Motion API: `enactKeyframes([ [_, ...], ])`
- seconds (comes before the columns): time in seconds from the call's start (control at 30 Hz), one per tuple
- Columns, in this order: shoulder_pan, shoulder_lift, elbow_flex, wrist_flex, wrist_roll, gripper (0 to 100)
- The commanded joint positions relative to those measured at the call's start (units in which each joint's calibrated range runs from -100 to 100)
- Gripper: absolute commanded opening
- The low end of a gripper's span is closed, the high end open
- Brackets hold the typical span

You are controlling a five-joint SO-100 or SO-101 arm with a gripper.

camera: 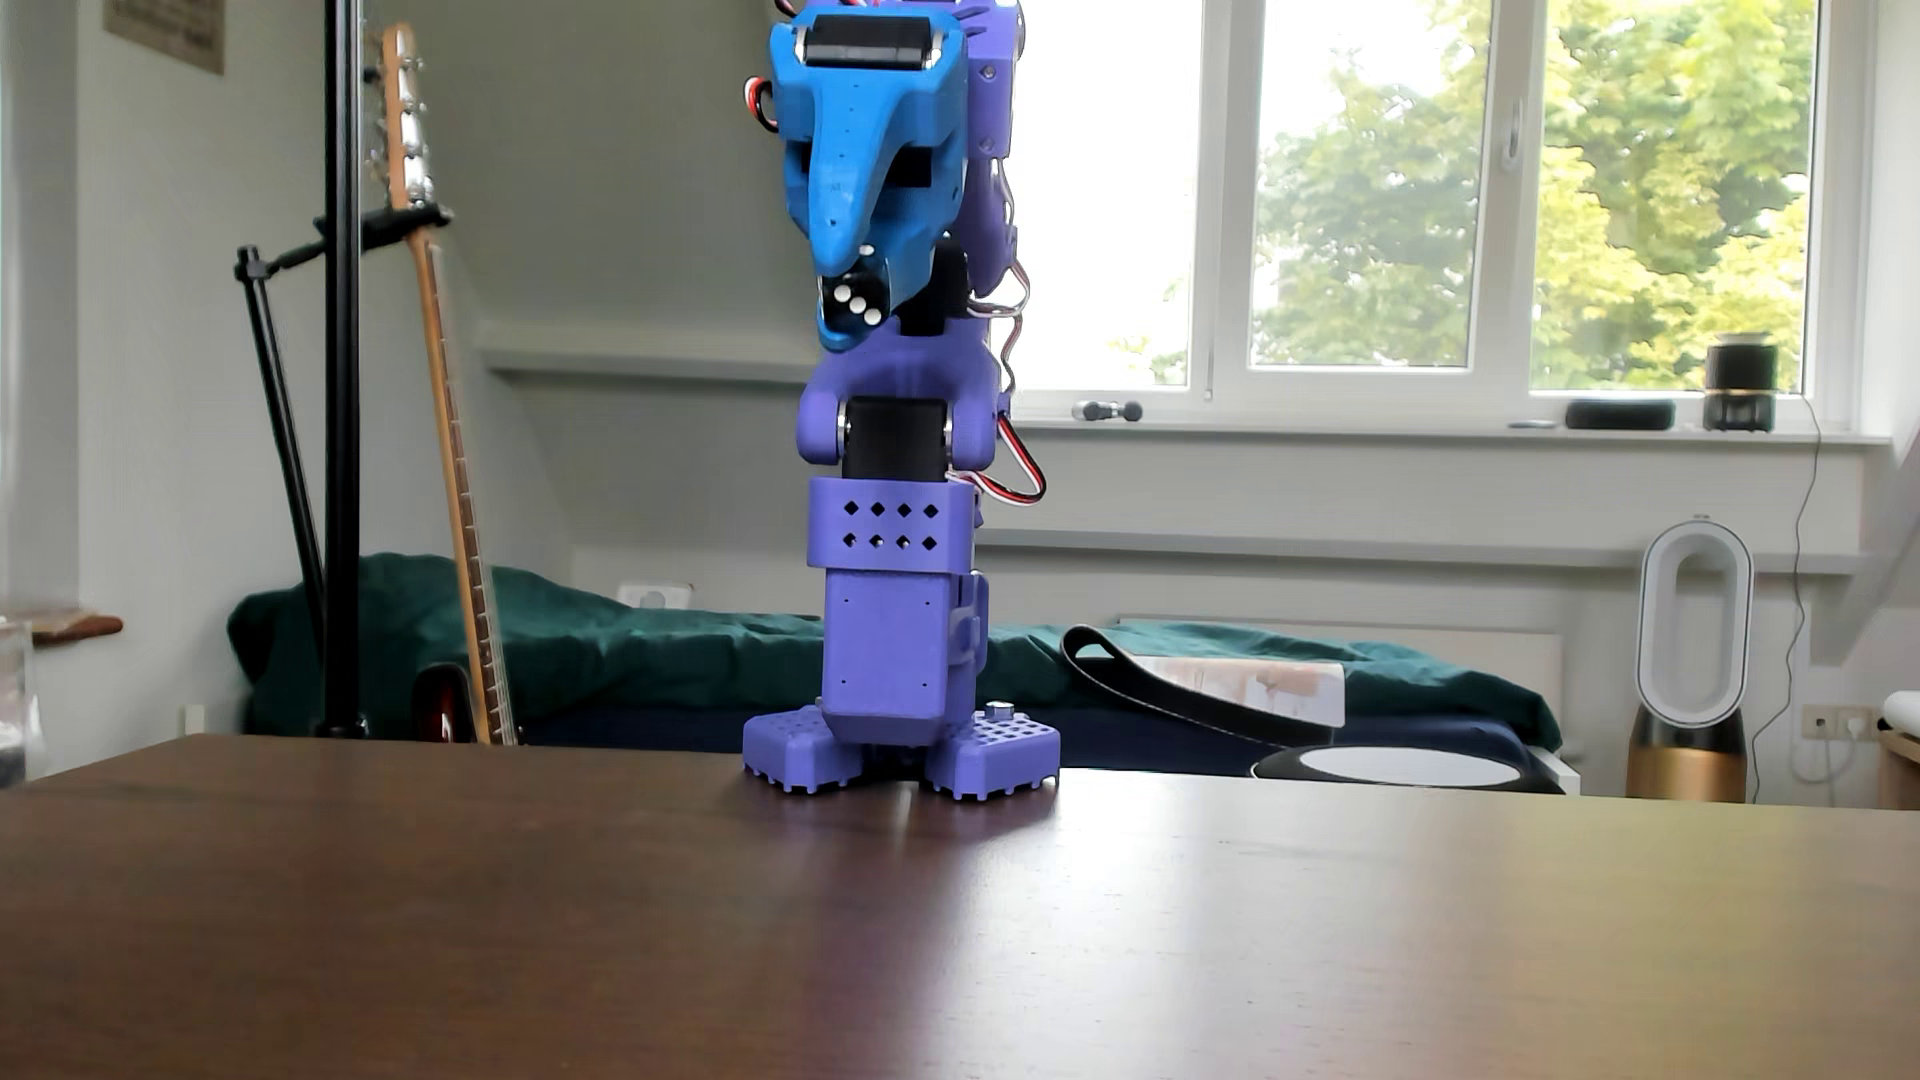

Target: Grab the blue dice

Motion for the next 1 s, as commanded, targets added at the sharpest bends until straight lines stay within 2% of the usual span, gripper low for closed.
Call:
enactKeyframes([
  [0.0, 0.11, -1.88, -0.62, -1.19, 0.39, 6],
  [0.13, 0.36, -2.05, 0.55, -1.19, 0.39, 20],
  [0.23, 0.11, -2.55, 1.64, -1.19, 0.44, 26],
  [0.57, 0.68, -2.55, 1.82, -1.19, 0.44, 25],
  [0.83, 0.77, -2.72, 7.88, -1.96, 0.44, 25],
  [0.9, 0.77, -2.72, 9.32, -1.96, 0.44, 22],
  [0.97, 0.77, -3.47, 10.59, -1.96, 0.18, 15],
])
